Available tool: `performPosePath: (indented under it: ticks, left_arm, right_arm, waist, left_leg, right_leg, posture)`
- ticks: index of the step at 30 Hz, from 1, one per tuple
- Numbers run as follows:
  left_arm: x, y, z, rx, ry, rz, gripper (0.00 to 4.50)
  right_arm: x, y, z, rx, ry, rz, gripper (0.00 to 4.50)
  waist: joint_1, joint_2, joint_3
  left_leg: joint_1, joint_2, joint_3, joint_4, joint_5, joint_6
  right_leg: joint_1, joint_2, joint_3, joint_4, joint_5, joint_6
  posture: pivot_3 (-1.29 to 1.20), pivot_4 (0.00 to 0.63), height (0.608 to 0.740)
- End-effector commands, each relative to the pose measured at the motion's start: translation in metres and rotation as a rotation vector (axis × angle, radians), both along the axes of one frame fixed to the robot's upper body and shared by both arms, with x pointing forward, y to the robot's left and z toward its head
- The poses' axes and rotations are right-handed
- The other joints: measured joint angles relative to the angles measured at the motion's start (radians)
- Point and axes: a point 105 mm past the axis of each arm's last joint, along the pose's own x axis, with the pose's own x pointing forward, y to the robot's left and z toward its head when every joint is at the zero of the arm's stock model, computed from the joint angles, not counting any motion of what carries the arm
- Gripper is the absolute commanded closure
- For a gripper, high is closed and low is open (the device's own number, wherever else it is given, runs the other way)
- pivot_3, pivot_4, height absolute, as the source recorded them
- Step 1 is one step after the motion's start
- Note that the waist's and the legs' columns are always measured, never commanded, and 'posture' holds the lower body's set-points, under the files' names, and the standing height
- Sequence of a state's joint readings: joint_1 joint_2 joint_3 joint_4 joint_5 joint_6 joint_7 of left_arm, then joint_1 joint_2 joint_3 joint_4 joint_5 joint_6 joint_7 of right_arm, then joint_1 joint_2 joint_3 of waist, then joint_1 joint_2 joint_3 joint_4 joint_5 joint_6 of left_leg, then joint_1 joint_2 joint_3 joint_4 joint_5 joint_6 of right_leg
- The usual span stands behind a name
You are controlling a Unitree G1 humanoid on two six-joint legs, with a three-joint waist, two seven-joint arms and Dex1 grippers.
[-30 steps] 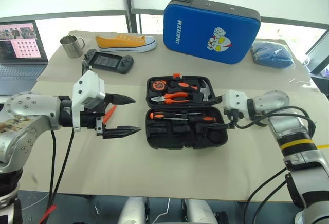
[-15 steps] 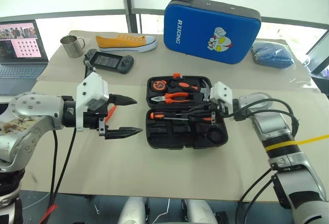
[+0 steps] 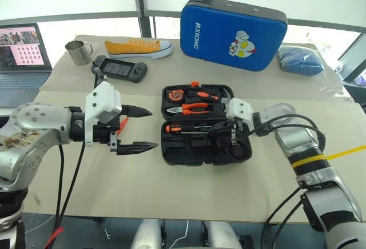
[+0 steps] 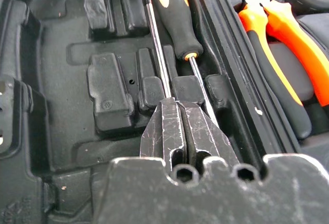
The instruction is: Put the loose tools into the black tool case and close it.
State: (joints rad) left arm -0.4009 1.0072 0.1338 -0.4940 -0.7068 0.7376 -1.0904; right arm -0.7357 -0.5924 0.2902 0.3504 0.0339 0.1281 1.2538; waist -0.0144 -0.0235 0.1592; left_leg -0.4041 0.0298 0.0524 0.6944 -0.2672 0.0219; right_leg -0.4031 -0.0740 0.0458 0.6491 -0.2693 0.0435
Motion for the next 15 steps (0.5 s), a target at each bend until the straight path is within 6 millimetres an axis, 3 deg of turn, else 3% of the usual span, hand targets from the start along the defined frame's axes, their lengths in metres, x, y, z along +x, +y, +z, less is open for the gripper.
performPosePath:
  ticks: [1,9,15]
  left_arm:
    - [0.001,-0.002,0.005,0.004,-0.039,-0.012,0.00]
    - [0.005,-0.005,0.004,-0.002,-0.045,-0.020,0.00]
    - [0.007,-0.007,0.004,-0.008,-0.049,-0.027,0.00]
  right_arm:
    - [0.000,-0.008,-0.032,-0.181,0.029,-0.009,4.46]
    - [-0.007,-0.018,-0.043,-0.292,0.058,0.020,4.46]
    - [-0.007,-0.021,-0.051,-0.312,0.054,0.007,4.46]
  waist:
    - [-0.002,0.000,0.000]
    - [0.005,-0.001,-0.001]
    - [0.006,-0.006,-0.004]
  left_leg:
    - [0.001,0.000,0.000,0.000,0.000,0.000]
    - [0.015,0.000,0.000,-0.001,0.000,0.000]
    - [0.015,0.000,0.000,-0.001,0.000,0.000]
  right_leg:
    - [0.000,0.000,0.000,0.000,0.000,0.000]
    - [0.016,0.000,-0.001,-0.002,0.000,-0.001]
    - [0.016,0.000,-0.001,-0.002,0.000,-0.001]
  posture:
    - [0.00,0.150,0.740]
    - [0.00,0.150,0.740]
    - [0.00,0.150,0.740]
